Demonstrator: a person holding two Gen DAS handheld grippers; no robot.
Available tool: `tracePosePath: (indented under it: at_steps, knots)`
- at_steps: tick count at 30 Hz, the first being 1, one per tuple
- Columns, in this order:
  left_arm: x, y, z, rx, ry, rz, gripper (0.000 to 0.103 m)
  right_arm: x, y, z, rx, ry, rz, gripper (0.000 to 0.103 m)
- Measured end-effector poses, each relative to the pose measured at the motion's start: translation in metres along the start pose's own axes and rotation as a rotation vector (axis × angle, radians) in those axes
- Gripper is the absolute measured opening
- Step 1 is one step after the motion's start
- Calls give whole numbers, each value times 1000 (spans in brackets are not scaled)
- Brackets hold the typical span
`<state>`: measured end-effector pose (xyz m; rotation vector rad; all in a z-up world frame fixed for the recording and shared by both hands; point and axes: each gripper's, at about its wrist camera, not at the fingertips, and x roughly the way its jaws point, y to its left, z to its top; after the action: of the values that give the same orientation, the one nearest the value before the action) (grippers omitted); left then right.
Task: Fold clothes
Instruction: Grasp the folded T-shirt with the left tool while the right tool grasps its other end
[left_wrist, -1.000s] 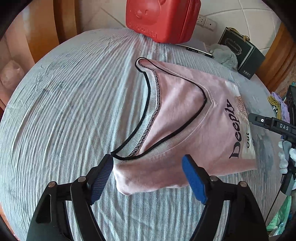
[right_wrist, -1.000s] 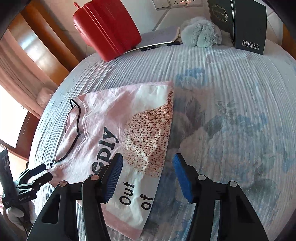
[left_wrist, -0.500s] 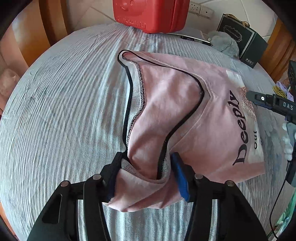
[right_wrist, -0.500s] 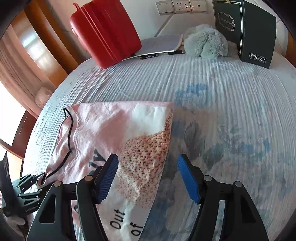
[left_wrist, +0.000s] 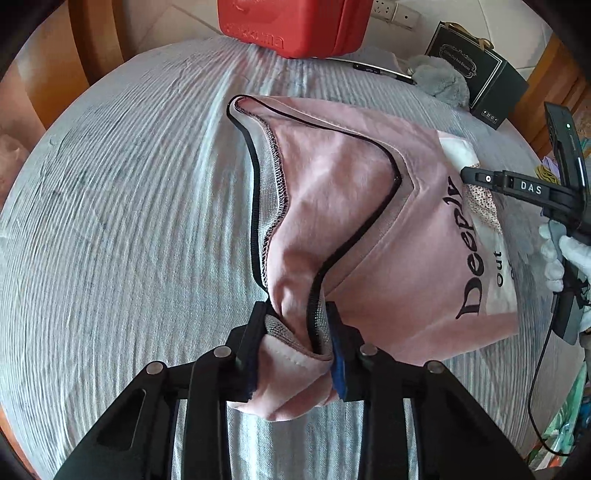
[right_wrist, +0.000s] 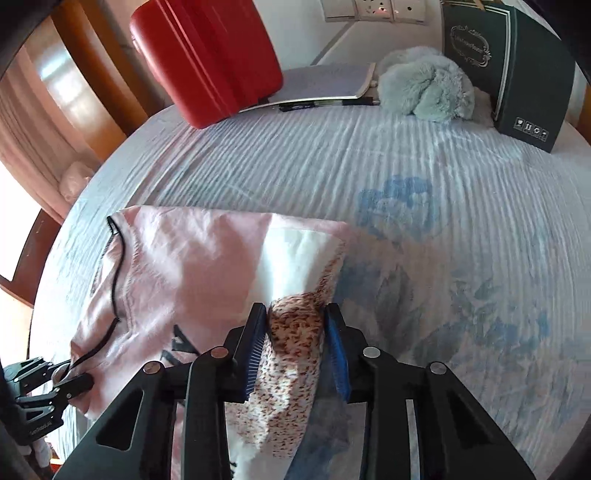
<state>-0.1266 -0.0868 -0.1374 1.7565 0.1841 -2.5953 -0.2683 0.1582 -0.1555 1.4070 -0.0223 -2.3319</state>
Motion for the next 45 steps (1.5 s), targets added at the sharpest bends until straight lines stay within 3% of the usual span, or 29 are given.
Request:
tracePosePath:
  at_steps: [5, 7, 10, 18, 23, 25, 26, 29, 32, 38, 45]
  knots:
    - [2, -7, 10, 36, 10, 15, 32, 6, 16, 2, -96, -18, -33, 39]
    - [4, -10, 11, 45, -1, 9, 33, 6, 15, 4, -91, -12, -6, 42]
    - [2, -7, 7, 36, -4, -5, 29, 4, 12, 3, -68, 41, 60, 28]
    - [8, -4, 12, 33, -38, -33, 29, 8, 9, 9, -14, 54, 47, 27]
    - [7, -8, 10, 39, -74, -15, 24, 9, 18, 9, -66, 72, -6, 26]
    - [7, -4, 10, 17, -77, -37, 14, 8, 27, 5, -129, 76, -55, 22]
    - [9, -4, 11, 12, -79, -45, 12, 6, 32, 2, -156, 76, -74, 13]
    - [16, -9, 18, 17, -91, -48, 12, -4, 38, -4, -188, 30, -103, 12]
    - [-4, -20, 15, 58, -142, -33, 11, -22, 36, -6, -188, -32, -98, 11]
    - [-9, -40, 24, 73, -154, -84, 11, -68, 31, 4, -213, -139, -115, 11]
    - [-12, -91, 40, 146, -179, -143, 11, -117, -1, 9, -209, -198, -189, 8]
